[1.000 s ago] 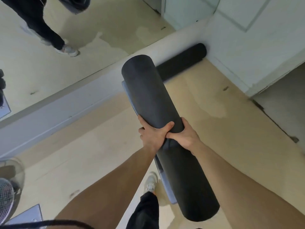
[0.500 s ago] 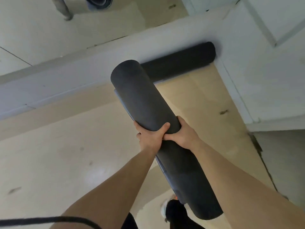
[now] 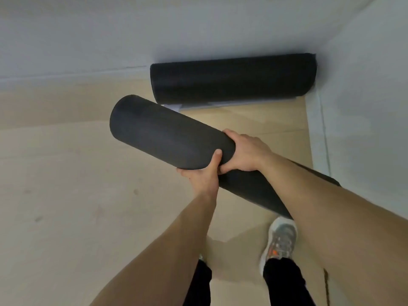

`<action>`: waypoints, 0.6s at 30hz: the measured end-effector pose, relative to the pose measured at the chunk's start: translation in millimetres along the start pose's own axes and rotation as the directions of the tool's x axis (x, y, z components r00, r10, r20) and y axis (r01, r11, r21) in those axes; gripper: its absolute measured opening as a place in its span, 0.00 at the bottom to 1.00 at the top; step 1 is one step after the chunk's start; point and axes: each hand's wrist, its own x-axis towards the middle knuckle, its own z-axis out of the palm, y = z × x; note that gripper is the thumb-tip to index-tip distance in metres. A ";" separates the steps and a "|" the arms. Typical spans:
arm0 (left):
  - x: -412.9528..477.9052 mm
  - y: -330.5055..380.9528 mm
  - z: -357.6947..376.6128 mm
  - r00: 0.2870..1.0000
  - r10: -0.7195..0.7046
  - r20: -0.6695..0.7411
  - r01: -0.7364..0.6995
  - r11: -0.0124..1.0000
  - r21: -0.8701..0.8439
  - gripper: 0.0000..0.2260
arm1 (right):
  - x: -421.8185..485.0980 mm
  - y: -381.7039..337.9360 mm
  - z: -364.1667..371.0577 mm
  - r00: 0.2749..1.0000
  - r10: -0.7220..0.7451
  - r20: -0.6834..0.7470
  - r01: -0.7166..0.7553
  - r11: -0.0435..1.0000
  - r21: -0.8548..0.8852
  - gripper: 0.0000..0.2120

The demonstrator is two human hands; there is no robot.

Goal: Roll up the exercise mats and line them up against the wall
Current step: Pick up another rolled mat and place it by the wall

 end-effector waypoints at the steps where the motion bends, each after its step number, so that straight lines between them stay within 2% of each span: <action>1: 13.7 -7.2 17.5 1.000 -0.013 -0.019 0.012 1.000 -0.029 0.57 | 18.0 10.8 -5.7 1.000 -0.017 0.008 0.017 0.999 -0.040 0.64; 7: 81.4 -39.6 114.2 0.989 -0.059 -0.134 0.037 0.986 -0.165 0.57 | 114.2 70.1 -30.3 0.995 -0.092 0.039 0.099 0.972 -0.213 0.65; 13: 124.4 -51.9 178.9 0.969 -0.103 -0.226 0.062 0.981 -0.181 0.54 | 176.6 105.9 -52.5 0.989 -0.136 0.060 0.148 0.945 -0.291 0.66; 16: 140.9 -49.0 201.6 0.976 -0.104 -0.193 0.054 0.967 -0.247 0.63 | 196.8 114.4 -61.3 0.979 -0.202 0.013 0.190 0.897 -0.400 0.61; 18: 153.2 -47.4 213.9 0.976 -0.114 -0.183 0.060 0.958 -0.279 0.62 | 202.4 122.0 -60.3 0.956 -0.283 -0.083 0.220 0.870 -0.441 0.56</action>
